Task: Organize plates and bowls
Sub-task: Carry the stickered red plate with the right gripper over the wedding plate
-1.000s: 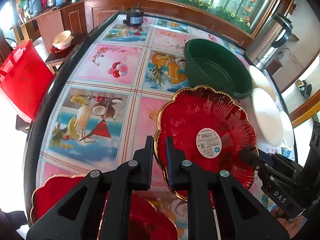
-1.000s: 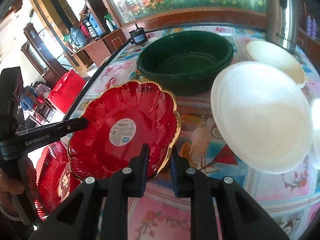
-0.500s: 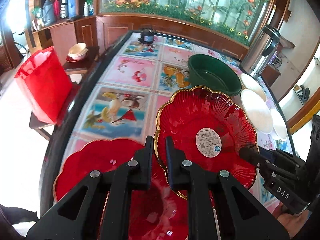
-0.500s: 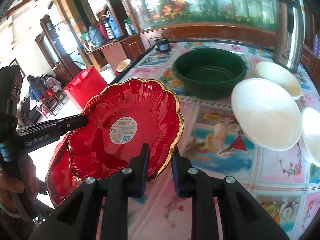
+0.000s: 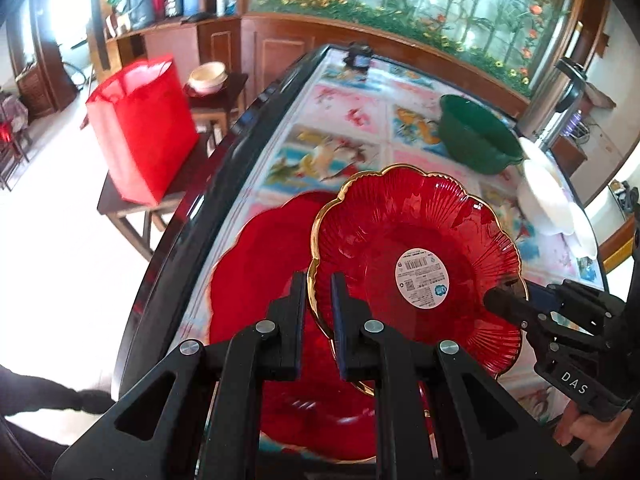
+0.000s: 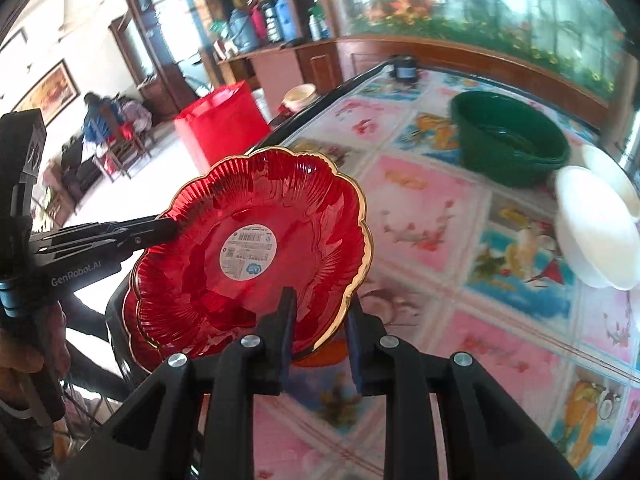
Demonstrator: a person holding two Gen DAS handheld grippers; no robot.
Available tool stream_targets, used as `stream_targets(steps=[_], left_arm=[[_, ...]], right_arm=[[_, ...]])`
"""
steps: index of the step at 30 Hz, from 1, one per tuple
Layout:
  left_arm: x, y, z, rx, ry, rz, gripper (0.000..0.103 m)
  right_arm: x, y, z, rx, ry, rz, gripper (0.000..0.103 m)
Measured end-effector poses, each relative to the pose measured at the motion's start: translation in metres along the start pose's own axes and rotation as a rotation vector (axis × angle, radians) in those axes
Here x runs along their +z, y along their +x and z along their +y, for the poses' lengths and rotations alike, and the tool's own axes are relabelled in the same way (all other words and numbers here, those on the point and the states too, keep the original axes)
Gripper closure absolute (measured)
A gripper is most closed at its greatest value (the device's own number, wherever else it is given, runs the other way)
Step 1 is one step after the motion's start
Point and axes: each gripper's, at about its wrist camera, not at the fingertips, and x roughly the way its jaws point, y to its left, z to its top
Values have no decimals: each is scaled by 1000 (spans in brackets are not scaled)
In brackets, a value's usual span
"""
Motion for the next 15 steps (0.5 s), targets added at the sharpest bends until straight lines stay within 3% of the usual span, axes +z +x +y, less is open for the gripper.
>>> stream_targets(steps=[15], left_arm=[[-18,20,21,50,2,46,90]], right_arm=[[2,41,33,-57,-147,129,73]])
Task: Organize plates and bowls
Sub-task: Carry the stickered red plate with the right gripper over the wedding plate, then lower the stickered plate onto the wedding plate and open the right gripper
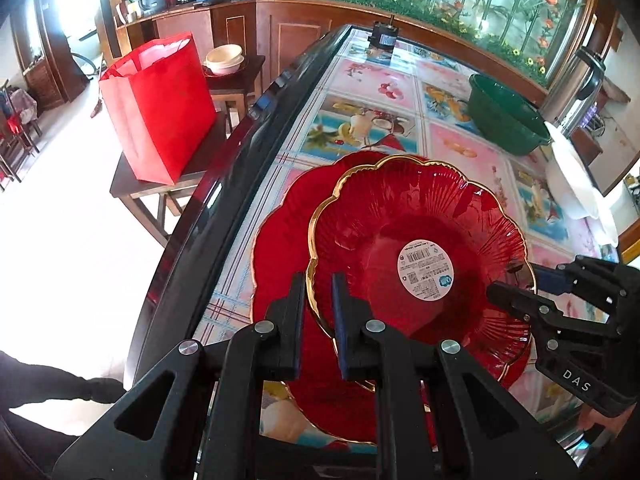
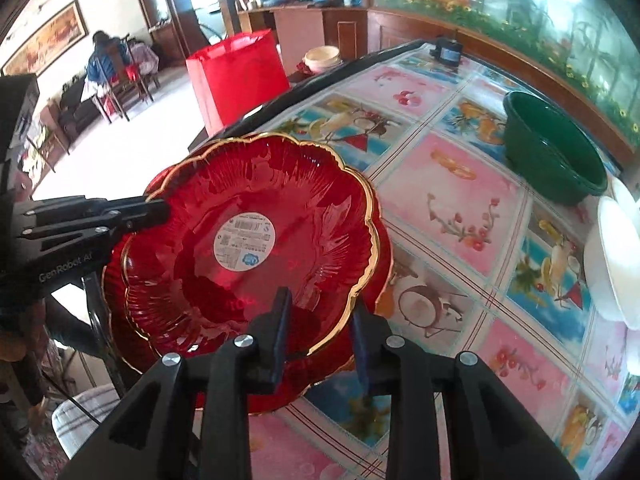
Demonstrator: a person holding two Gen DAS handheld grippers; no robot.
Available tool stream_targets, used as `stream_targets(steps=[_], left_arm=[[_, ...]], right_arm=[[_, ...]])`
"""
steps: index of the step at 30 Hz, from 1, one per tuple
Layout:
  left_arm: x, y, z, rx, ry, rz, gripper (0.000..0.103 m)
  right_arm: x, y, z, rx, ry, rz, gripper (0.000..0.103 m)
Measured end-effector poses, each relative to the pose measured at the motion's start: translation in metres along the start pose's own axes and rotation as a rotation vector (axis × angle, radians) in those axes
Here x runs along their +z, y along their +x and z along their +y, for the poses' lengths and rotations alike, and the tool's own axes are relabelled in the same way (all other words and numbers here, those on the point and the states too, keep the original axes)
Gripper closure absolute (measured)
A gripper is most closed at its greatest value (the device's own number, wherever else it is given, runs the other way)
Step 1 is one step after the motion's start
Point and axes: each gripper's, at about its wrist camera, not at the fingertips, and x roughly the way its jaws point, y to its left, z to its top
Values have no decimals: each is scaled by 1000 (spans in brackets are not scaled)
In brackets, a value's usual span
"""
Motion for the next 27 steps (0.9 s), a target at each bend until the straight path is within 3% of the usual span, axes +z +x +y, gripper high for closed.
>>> stream_targets(steps=[10,17,23,27], left_arm=[[-5,10,4,33,4,2,89],[-4,12,-4,82,23,-28,85],[-4,9,-5,92,37,-44,84],[-1,5,-5,106,32,-68,77]], right_arm=[[1,10,14,-14,-64,45,67],[5,16,26,19,-118,95,35],[3,4,15,73,-81,83,31],[3,-8,0,131,-19,44,30]])
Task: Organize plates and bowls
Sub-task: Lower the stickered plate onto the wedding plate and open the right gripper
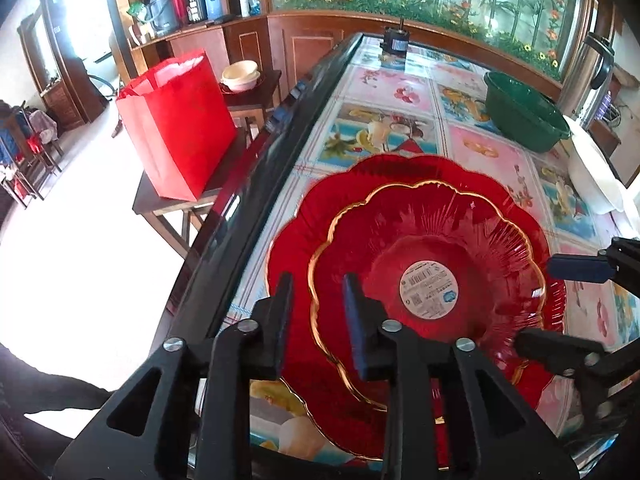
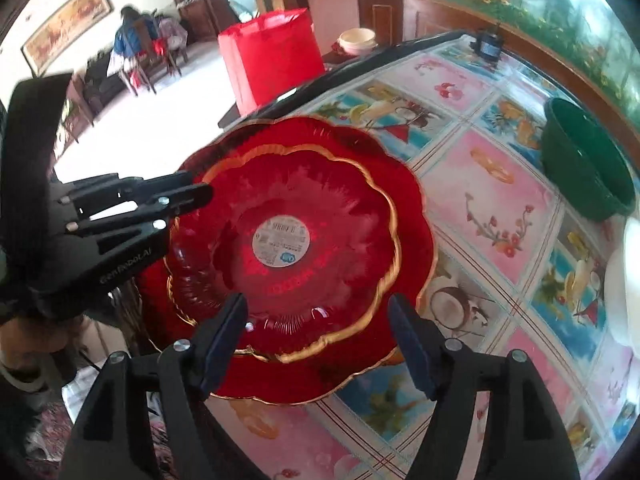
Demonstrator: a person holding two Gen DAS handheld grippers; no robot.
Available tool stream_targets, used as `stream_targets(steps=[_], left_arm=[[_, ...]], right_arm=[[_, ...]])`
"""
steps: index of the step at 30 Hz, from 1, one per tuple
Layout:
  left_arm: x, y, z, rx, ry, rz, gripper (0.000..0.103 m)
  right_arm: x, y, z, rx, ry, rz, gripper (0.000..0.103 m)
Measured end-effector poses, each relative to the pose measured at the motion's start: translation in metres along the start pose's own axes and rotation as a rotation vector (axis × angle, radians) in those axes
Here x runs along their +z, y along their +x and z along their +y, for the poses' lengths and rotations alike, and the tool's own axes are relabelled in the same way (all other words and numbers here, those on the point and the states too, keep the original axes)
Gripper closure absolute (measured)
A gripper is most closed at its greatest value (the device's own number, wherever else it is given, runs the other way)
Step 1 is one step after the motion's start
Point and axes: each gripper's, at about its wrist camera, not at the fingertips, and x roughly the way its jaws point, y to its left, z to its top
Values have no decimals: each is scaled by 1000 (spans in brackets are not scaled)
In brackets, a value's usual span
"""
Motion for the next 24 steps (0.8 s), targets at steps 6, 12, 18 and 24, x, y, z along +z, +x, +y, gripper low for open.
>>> stream_targets(steps=[6,12,18,24], left_arm=[[6,-21,-9,25,-15,-87,72],[15,-43,-35,-11,-29,-216,34],[23,-47,-65,-31,3,-236,34],[25,-53,-86,-80,8,-268,34]], right_arm=[[-3,-23,-15,24,76,-84,29],[-12,-43,-36,21,160,-152,27],[-22,-58,-53,11,210,-190,26],[-33,-68,-73,-7,263,-213,25]])
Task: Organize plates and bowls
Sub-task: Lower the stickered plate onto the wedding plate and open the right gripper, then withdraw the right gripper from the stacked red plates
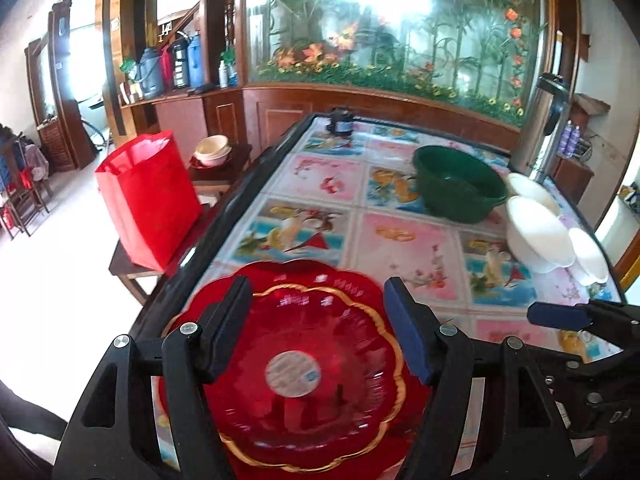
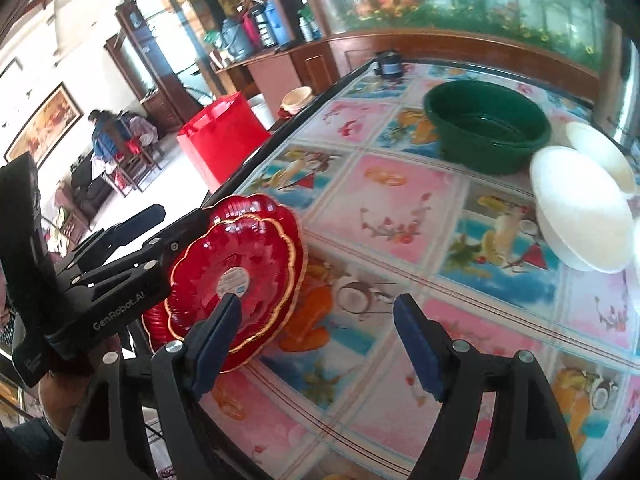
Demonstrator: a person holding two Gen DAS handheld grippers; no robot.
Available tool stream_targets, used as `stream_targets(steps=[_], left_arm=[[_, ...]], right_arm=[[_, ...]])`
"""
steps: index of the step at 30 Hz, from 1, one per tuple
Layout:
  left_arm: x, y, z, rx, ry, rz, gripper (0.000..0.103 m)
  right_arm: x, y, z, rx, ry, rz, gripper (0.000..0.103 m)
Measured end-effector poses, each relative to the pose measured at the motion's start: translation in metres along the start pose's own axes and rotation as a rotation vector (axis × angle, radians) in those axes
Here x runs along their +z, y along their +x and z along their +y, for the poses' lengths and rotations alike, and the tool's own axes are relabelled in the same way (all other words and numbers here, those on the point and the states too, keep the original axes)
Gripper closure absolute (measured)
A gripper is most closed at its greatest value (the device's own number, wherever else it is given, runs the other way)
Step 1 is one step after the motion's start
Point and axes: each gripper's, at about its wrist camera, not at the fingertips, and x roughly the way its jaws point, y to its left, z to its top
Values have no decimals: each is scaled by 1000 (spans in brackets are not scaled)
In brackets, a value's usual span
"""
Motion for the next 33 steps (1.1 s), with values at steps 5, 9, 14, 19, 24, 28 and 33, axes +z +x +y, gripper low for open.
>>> stream_targets(steps=[5,9,14,19,24,28,33], left_arm=[[3,3,-22,-49,13,-4,34],[5,5,-43,-73,32,-4,34],[7,10,-68,-90,64,-4,34],[5,17,-90,-122,81,12,34],[4,20,-109,-134,105,18,34],[4,21,-120,-142,117,22,34],[2,21,-129,-153,127,26,34]], right_arm=[[-2,-12,-16,-36,29,-27,25],[-5,-23,-31,-68,55,-50,24],[-11,-32,-51,-91,95,-62,24],[-18,-42,-74,-113,145,-78,24],[-24,-53,-88,-121,176,-90,24],[-27,-57,-95,-127,189,-93,24],[-30,-61,-101,-128,202,-98,24]])
